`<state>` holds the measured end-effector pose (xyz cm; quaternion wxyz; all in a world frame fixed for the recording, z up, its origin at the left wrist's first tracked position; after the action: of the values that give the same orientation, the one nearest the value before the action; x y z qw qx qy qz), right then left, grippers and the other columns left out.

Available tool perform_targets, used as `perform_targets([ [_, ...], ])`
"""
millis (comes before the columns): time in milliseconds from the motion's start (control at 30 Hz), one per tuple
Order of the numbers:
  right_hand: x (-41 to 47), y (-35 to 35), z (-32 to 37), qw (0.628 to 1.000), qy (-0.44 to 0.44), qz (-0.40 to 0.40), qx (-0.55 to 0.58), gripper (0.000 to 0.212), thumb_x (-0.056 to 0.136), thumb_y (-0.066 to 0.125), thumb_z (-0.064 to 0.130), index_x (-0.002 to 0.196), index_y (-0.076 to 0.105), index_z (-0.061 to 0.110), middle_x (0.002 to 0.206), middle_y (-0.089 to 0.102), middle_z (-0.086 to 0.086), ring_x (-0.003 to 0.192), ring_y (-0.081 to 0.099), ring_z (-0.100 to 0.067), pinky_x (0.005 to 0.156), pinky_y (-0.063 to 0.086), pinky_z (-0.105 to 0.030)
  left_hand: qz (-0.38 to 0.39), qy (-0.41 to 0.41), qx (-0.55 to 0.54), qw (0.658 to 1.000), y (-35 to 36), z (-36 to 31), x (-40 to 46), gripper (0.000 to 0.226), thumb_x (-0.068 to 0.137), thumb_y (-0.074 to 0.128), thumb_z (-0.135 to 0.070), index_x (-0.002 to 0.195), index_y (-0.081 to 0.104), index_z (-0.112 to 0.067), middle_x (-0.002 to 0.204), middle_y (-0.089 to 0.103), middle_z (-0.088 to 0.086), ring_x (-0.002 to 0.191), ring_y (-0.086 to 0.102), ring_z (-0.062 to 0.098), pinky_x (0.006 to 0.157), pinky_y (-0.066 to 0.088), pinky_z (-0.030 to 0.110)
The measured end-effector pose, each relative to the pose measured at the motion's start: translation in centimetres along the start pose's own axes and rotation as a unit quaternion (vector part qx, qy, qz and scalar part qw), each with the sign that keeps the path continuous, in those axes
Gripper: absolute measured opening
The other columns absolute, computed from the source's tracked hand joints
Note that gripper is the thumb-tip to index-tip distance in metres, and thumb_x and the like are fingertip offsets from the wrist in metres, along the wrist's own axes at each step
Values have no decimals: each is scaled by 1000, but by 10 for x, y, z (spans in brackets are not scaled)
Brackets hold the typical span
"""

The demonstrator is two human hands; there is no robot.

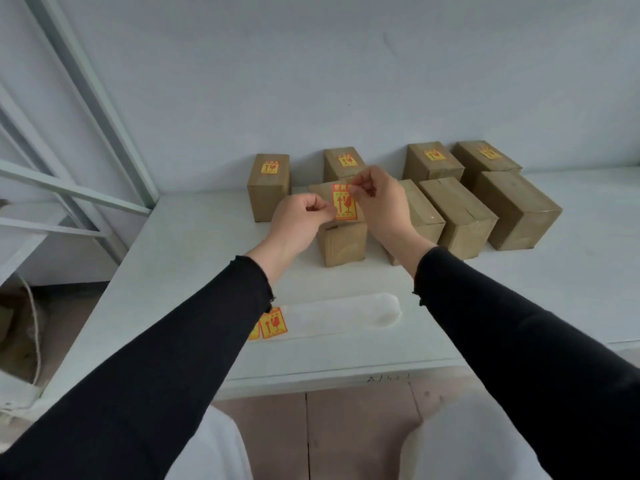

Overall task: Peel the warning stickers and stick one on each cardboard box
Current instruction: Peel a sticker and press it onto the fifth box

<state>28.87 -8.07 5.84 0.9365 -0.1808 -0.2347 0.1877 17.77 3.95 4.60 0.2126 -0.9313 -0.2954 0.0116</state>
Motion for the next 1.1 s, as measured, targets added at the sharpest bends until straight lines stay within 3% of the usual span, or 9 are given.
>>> perform_targets([
  [133,38,11,-11,997,16,30,-73,3,96,60,17,93,61,17,85,66,6,75,61,-8,54,41,-17,-5,-26,29,999,10,5,37,14,89,72,-26,86,74,-13,95,74,1,89,64,12,72,43,21],
  [267,55,23,-23,992,21,54,-109,4,97,59,20,97,61,17,91,66,3,81,62,-14,66,52,-27,-9,-42,52,998,13,15,56,12,88,71,-21,78,70,-14,84,69,1,77,60,12,62,42,24],
  [367,59,29,-29,989,12,64,-130,5,96,59,21,97,61,17,92,67,1,83,62,-17,69,52,-32,-8,-41,75,996,15,20,62,11,87,69,-20,80,69,-11,77,64,-2,73,58,12,62,42,27],
  [533,61,34,-36,989,0,62,-136,4,95,60,20,97,63,17,91,67,2,83,61,-16,65,49,-29,-5,-21,132,991,19,23,66,12,88,66,-20,79,63,-14,79,64,0,75,59,17,64,44,32],
  [667,60,37,-40,988,-2,62,-141,3,95,60,18,95,62,17,88,64,4,79,58,-14,55,36,-19,2,-5,168,986,23,22,67,12,88,65,-19,78,60,-15,81,64,0,74,58,18,58,41,30],
  [800,59,40,-42,988,2,60,-141,2,94,61,16,92,61,18,86,62,6,79,57,-13,56,37,-20,-9,7,197,980,24,21,66,10,86,66,-20,87,65,-10,86,67,3,79,61,22,66,49,37],
  [967,60,44,-42,982,9,66,-176,2,91,62,15,91,61,17,84,62,5,79,58,-16,59,40,-26,-21,11,191,981,24,27,66,13,85,69,-22,87,63,-10,84,64,0,78,60,20,58,42,32],
  [1100,65,48,-44,981,49,53,-181,7,90,59,12,92,54,17,83,57,4,76,54,-16,55,36,-26,-30,23,184,982,24,28,64,20,89,71,-24,100,58,-14,94,64,-1,84,60,18,56,39,25],
])
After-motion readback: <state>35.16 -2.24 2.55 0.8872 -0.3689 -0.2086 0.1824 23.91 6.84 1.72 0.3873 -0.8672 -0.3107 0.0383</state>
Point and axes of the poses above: each hand's wrist, its own x-axis towards the middle knuckle, its own y-axis out of the palm, z = x × y, the point moved 5 cm from there along x, towards the middle knuckle
